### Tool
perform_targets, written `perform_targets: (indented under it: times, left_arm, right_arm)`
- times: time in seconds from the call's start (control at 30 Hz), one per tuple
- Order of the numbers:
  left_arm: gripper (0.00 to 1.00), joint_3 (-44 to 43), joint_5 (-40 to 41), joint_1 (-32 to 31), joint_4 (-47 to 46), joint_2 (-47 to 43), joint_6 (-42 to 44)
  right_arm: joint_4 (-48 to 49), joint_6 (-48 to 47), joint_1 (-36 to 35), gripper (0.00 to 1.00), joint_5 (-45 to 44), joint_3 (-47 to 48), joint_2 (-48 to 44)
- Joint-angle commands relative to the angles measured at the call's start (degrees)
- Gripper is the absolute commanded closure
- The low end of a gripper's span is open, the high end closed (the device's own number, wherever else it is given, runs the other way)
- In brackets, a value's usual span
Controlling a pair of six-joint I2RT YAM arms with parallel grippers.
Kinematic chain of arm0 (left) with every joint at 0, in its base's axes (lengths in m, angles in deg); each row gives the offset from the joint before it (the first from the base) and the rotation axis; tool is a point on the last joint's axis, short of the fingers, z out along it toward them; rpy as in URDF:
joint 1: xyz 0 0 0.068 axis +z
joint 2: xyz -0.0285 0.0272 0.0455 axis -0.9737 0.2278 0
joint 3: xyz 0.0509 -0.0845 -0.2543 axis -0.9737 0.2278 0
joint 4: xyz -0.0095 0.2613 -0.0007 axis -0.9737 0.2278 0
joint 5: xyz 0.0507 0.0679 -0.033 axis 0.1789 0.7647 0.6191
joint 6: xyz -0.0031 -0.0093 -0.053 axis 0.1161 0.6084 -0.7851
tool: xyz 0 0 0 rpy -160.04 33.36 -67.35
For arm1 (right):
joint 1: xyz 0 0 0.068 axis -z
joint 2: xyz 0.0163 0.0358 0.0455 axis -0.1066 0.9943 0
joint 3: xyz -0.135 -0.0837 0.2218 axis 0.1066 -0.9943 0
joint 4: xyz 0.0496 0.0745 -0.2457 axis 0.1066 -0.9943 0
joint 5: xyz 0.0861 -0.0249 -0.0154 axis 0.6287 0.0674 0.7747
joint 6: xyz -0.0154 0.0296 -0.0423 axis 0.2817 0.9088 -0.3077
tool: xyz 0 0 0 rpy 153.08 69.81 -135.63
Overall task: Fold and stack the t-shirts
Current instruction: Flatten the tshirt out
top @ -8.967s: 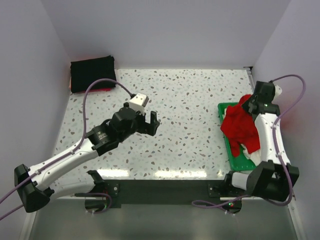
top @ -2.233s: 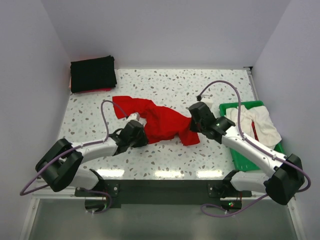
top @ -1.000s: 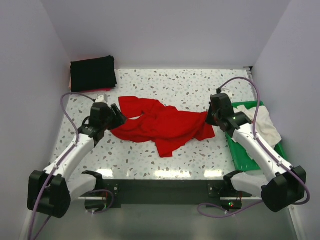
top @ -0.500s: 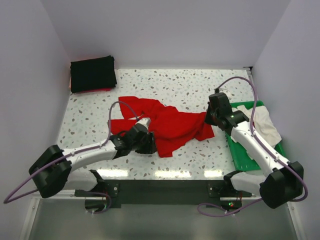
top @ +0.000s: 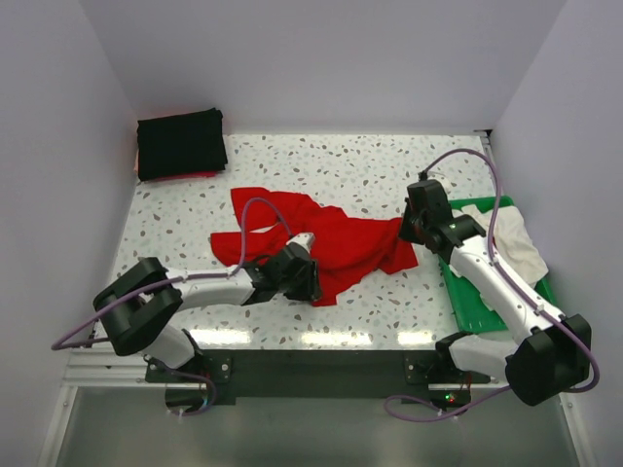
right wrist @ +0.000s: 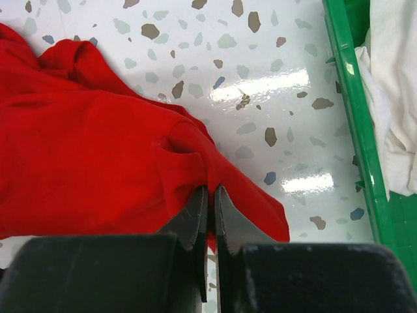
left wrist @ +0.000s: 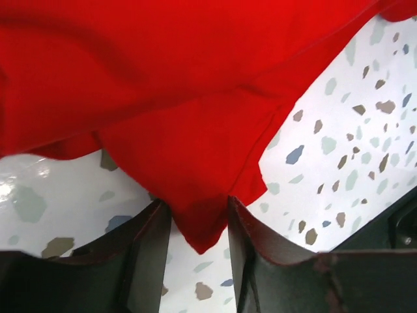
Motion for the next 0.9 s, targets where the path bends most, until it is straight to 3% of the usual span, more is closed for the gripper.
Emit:
perform_targets:
  times: [0.0,0.03,0.13,0.33,0.53,0.7,0.87]
  left_arm:
    - [0.62,-1.91,0.12,-0.58,-4.14,0.51,-1.49]
    - [0.76,-1.99,1.69,-0.58,-3.18,-0.01,-1.76]
    - [1.0,-3.39,8.17,-0.58,4.19,-5.61,-1.93]
    - [1.0,-8.49,25.67,0.73,24.49,-24.57,-2.55]
    - [1.0,-18.59,37.46,1.44,39.53,-39.1,-0.8]
    - [1.0,-31.24,40.02,1.44,42.97,-42.47,4.47]
    - [1.0,-45.46,41.17,1.44,44.21,-39.83,10.54]
  right_arm:
    - [1.65,-0.93,0.4,1.0,-0.77,3.01,-0.48]
    - [1.47,-0.93,0.49,1.0,-0.86,3.1,-0.57]
    - [0.51,-1.01,0.75,1.0,-1.65,3.45,-1.36]
    - [-2.3,-1.8,1.02,1.0,-4.46,6.34,-4.69]
    - [-6.87,-2.51,0.93,1.0,-4.47,12.48,-10.49]
    - [-10.3,-3.56,1.02,1.0,-1.04,21.63,-15.77]
    - [-13.29,-5.4,1.02,1.0,6.07,36.83,-14.91]
